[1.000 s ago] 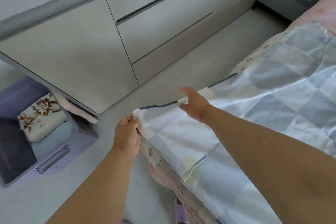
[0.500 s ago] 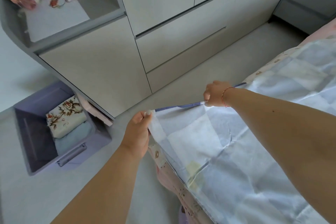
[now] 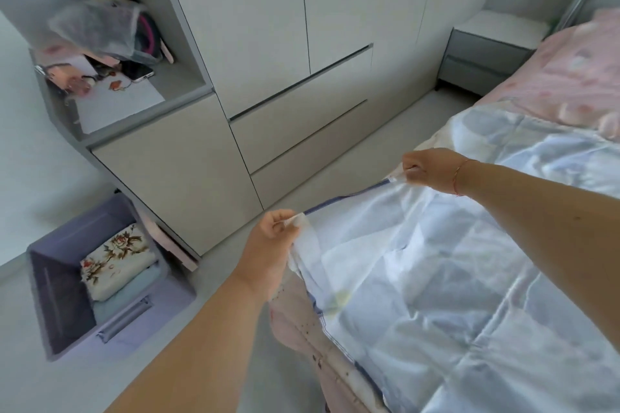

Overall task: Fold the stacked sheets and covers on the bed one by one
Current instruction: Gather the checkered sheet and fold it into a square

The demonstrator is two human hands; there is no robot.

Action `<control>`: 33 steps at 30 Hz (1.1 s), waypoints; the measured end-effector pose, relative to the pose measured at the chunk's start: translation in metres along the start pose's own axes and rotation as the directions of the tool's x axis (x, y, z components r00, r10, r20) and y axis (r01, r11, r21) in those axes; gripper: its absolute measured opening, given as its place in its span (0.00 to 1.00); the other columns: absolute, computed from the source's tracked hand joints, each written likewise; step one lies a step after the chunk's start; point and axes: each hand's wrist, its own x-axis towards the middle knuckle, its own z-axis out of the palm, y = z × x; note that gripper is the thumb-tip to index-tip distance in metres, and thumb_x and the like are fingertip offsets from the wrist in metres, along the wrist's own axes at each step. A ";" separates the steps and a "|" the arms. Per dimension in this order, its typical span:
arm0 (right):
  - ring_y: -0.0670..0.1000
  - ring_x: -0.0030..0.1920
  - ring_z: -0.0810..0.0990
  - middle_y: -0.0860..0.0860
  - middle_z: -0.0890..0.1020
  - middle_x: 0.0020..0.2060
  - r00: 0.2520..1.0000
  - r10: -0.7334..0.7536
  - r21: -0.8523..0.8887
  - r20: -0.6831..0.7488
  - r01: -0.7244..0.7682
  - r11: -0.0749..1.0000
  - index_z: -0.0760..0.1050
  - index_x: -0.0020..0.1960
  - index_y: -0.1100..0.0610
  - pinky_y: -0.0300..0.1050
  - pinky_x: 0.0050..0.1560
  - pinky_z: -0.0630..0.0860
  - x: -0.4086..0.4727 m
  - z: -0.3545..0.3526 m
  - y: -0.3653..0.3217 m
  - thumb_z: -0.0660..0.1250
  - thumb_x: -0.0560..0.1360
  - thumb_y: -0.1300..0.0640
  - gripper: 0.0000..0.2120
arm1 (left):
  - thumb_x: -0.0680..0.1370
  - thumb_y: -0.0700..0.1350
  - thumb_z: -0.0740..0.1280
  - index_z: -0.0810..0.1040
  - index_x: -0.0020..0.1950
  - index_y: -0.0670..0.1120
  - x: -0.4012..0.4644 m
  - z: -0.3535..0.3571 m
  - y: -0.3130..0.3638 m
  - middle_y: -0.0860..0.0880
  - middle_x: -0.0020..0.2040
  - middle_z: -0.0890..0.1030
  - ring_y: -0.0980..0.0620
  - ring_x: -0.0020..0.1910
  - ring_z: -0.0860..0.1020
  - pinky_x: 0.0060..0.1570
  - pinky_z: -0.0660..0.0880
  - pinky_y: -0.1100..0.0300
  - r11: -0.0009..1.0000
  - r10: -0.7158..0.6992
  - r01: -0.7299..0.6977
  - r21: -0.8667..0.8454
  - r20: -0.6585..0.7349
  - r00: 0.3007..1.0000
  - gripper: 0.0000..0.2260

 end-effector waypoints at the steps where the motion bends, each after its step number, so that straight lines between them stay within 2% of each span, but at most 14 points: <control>1: 0.53 0.38 0.70 0.48 0.70 0.30 1.000 0.014 0.005 -0.022 -0.014 1.000 0.64 0.34 0.50 0.47 0.43 0.70 -0.017 -0.002 0.006 0.62 0.77 0.56 0.13 | 0.73 0.50 0.73 0.78 0.55 0.43 -0.012 0.007 -0.002 0.54 0.37 0.77 0.57 0.37 0.74 0.43 0.70 0.61 1.000 0.009 -0.010 0.024 0.034 0.999 0.16; 2: 0.54 0.38 0.70 0.49 0.70 0.30 0.999 0.023 0.010 -0.047 -0.022 1.000 0.64 0.34 0.50 0.49 0.50 0.72 -0.036 -0.004 0.011 0.61 0.77 0.56 0.13 | 0.74 0.49 0.73 0.79 0.56 0.43 -0.028 0.016 -0.004 0.54 0.38 0.78 0.58 0.38 0.75 0.44 0.71 0.64 0.998 0.027 -0.030 0.054 0.051 0.998 0.15; 3: 0.54 0.37 0.70 0.50 0.71 0.30 0.997 0.025 0.006 -0.067 -0.024 1.000 0.64 0.34 0.51 0.50 0.58 0.70 -0.057 -0.005 0.017 0.60 0.77 0.56 0.13 | 0.76 0.47 0.72 0.80 0.54 0.43 -0.047 0.026 -0.004 0.55 0.37 0.78 0.59 0.37 0.74 0.41 0.71 0.66 0.993 0.050 -0.055 0.100 0.055 0.997 0.11; 4: 0.54 0.38 0.71 0.51 0.72 0.31 0.997 0.021 -0.016 -0.073 -0.022 1.000 0.63 0.34 0.51 0.49 0.62 0.67 -0.078 -0.006 0.021 0.60 0.78 0.54 0.14 | 0.76 0.45 0.71 0.80 0.50 0.43 -0.064 0.034 -0.007 0.55 0.35 0.76 0.59 0.34 0.73 0.37 0.70 0.69 0.986 0.071 -0.078 0.145 0.050 0.996 0.07; 5: 0.54 0.39 0.72 0.52 0.73 0.34 0.997 0.017 -0.041 -0.075 -0.020 0.999 0.63 0.34 0.50 0.49 0.59 0.68 -0.100 -0.006 0.026 0.60 0.78 0.52 0.15 | 0.76 0.44 0.72 0.80 0.45 0.44 -0.082 0.044 -0.011 0.55 0.32 0.75 0.59 0.32 0.71 0.34 0.68 0.69 0.979 0.096 -0.103 0.177 0.046 0.994 0.04; 7: 0.55 0.41 0.73 0.53 0.75 0.37 0.996 0.007 -0.074 -0.089 -0.014 0.997 0.64 0.35 0.49 0.47 0.47 0.71 -0.141 -0.005 0.039 0.60 0.79 0.51 0.15 | 0.74 0.44 0.73 0.76 0.37 0.46 -0.115 0.063 -0.019 0.55 0.30 0.71 0.57 0.30 0.68 0.31 0.67 0.69 0.970 0.116 -0.124 0.207 0.053 0.992 0.09; 10: 0.55 0.41 0.74 0.53 0.75 0.37 0.995 0.011 -0.138 -0.097 -0.024 0.990 0.68 0.39 0.55 0.45 0.41 0.69 -0.200 -0.002 0.061 0.60 0.79 0.52 0.12 | 0.74 0.42 0.74 0.72 0.34 0.45 -0.164 0.095 -0.029 0.54 0.26 0.70 0.58 0.25 0.67 0.26 0.66 0.69 0.973 0.080 -0.103 0.208 0.116 0.990 0.13; 17: 0.51 0.43 0.73 0.50 0.76 0.41 0.994 0.083 -0.263 -0.069 -0.099 0.960 0.66 0.38 0.48 0.41 0.45 0.65 -0.311 0.008 0.118 0.58 0.79 0.45 0.13 | 0.71 0.42 0.76 0.72 0.32 0.45 -0.247 0.160 -0.052 0.51 0.26 0.71 0.55 0.27 0.68 0.29 0.66 0.67 0.958 0.019 -0.081 0.276 0.219 0.976 0.14; 20: 0.51 0.43 0.74 0.49 0.76 0.40 0.993 0.110 -0.276 -0.048 -0.119 0.954 0.62 0.34 0.44 0.42 0.45 0.68 -0.347 0.015 0.139 0.58 0.79 0.43 0.16 | 0.71 0.41 0.76 0.73 0.31 0.45 -0.277 0.184 -0.062 0.50 0.26 0.71 0.55 0.26 0.68 0.28 0.65 0.66 0.961 -0.008 -0.054 0.269 0.224 0.975 0.14; 22: 0.51 0.44 0.75 0.48 0.76 0.40 0.993 0.108 -0.287 -0.051 -0.118 0.951 0.63 0.34 0.43 0.42 0.47 0.70 -0.372 0.017 0.157 0.57 0.79 0.42 0.15 | 0.72 0.42 0.76 0.73 0.32 0.45 -0.301 0.202 -0.070 0.52 0.26 0.72 0.54 0.26 0.68 0.29 0.66 0.64 0.959 -0.021 -0.044 0.280 0.226 0.974 0.14; 24: 0.51 0.44 0.75 0.47 0.76 0.40 0.994 0.095 -0.297 -0.050 -0.106 0.949 0.68 0.39 0.45 0.42 0.48 0.71 -0.398 0.021 0.177 0.57 0.79 0.43 0.11 | 0.72 0.44 0.75 0.74 0.33 0.45 -0.327 0.222 -0.078 0.52 0.26 0.73 0.56 0.28 0.70 0.32 0.68 0.63 0.946 -0.015 -0.063 0.316 0.238 0.971 0.13; 26: 0.50 0.44 0.74 0.46 0.74 0.39 0.996 0.081 -0.301 -0.040 -0.090 0.950 0.69 0.42 0.46 0.40 0.46 0.68 -0.427 0.025 0.195 0.57 0.80 0.44 0.10 | 0.72 0.45 0.75 0.75 0.35 0.44 -0.356 0.244 -0.089 0.52 0.28 0.75 0.55 0.31 0.71 0.35 0.69 0.64 0.939 -0.013 -0.072 0.335 0.245 0.969 0.11; 30: 0.50 0.43 0.73 0.47 0.75 0.39 0.998 0.054 -0.222 -0.043 -0.062 0.973 0.67 0.38 0.45 0.39 0.43 0.66 -0.485 0.036 0.236 0.57 0.79 0.43 0.13 | 0.72 0.45 0.75 0.75 0.34 0.46 -0.420 0.296 -0.115 0.53 0.28 0.74 0.55 0.31 0.70 0.34 0.69 0.66 0.946 -0.016 -0.055 0.319 0.217 0.976 0.11; 33: 0.51 0.43 0.74 0.47 0.75 0.37 0.999 0.044 -0.242 0.006 -0.041 0.969 0.68 0.38 0.47 0.41 0.44 0.68 -0.528 0.049 0.266 0.56 0.79 0.42 0.14 | 0.71 0.46 0.76 0.76 0.34 0.46 -0.464 0.332 -0.139 0.54 0.27 0.75 0.55 0.30 0.71 0.33 0.69 0.66 0.939 -0.034 -0.047 0.340 0.230 0.973 0.12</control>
